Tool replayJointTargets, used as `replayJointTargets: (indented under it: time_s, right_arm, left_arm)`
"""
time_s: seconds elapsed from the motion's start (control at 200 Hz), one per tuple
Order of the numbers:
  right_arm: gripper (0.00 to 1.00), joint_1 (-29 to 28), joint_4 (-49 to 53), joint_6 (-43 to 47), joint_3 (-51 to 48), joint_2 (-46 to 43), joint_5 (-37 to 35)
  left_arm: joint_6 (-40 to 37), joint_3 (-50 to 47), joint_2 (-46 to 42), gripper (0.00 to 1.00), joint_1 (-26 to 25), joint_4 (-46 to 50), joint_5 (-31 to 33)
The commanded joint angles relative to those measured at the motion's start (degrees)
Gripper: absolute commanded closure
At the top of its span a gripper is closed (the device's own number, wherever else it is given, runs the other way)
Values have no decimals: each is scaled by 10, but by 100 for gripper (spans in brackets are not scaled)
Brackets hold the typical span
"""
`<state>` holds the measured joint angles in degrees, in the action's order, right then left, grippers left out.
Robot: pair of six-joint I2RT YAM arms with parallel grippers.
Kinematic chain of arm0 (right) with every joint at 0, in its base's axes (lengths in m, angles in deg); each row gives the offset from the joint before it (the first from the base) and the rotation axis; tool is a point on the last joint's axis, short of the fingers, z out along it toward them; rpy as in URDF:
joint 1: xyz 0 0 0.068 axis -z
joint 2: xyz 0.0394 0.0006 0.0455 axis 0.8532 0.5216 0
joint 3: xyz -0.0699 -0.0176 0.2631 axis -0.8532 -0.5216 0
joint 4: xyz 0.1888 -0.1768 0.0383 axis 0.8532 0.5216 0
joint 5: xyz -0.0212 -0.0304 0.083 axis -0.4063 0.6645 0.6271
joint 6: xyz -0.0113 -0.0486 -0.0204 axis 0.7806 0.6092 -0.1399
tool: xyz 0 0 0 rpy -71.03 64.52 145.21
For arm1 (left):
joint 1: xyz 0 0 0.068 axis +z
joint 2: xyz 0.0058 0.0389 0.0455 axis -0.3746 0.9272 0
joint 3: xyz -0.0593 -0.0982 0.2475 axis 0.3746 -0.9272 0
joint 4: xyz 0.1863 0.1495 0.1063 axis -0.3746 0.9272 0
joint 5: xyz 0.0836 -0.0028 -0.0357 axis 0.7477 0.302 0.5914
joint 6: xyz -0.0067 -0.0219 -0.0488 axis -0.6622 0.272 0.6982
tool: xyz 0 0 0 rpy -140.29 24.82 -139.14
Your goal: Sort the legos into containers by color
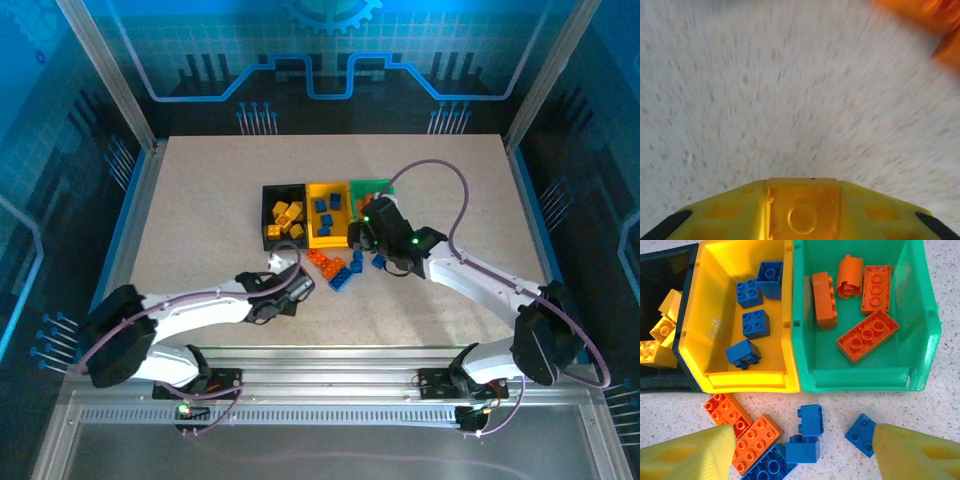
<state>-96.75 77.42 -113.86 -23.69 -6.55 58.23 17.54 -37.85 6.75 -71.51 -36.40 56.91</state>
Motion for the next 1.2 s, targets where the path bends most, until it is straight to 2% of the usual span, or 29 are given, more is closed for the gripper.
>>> replayJointTargets:
  time_s: [0.0, 0.17, 0.325, 0.49, 0.605, 0.72, 0.916, 0.966, 1.066, 1.196]
  right_arm:
    - [26, 4, -12, -17, -14, -20, -2]
    - [26, 4, -12, -24, -33, -26, 3]
    - [26, 3, -6, -26, -46, -35, 6]
    - [26, -3, 2, -25, -59, -57, 8]
    - [25, -7, 11, -26, -77, -73, 10]
    - [25, -14, 23, -29, -91, -82, 9]
    - [15, -20, 26, -36, -118, -87, 29]
    - [14, -21, 26, -42, -123, -84, 29]
    - [10, -17, 11, -54, -135, -70, 22]
    - [12, 15, -13, -61, -136, -34, 32]
  left_arm:
    - [-38, 66, -28, 62, 61, -12, -4]
    - [-78, 164, 46, 62, 149, -59, -26]
    - [-124, 256, 155, 62, 181, -68, 12]
    - [-134, 315, 234, 64, 218, -73, 18]
    - [-135, 355, 281, 61, 235, -56, 16]
    - [-138, 390, 315, 50, 238, -33, 25]
    - [-121, 404, 307, 14, 244, -26, -2]
    - [-115, 400, 290, 2, 243, -29, -16]
    - [-99, 381, 237, 1, 240, -43, -54]
    - [-81, 326, 150, 1, 215, -76, -100]
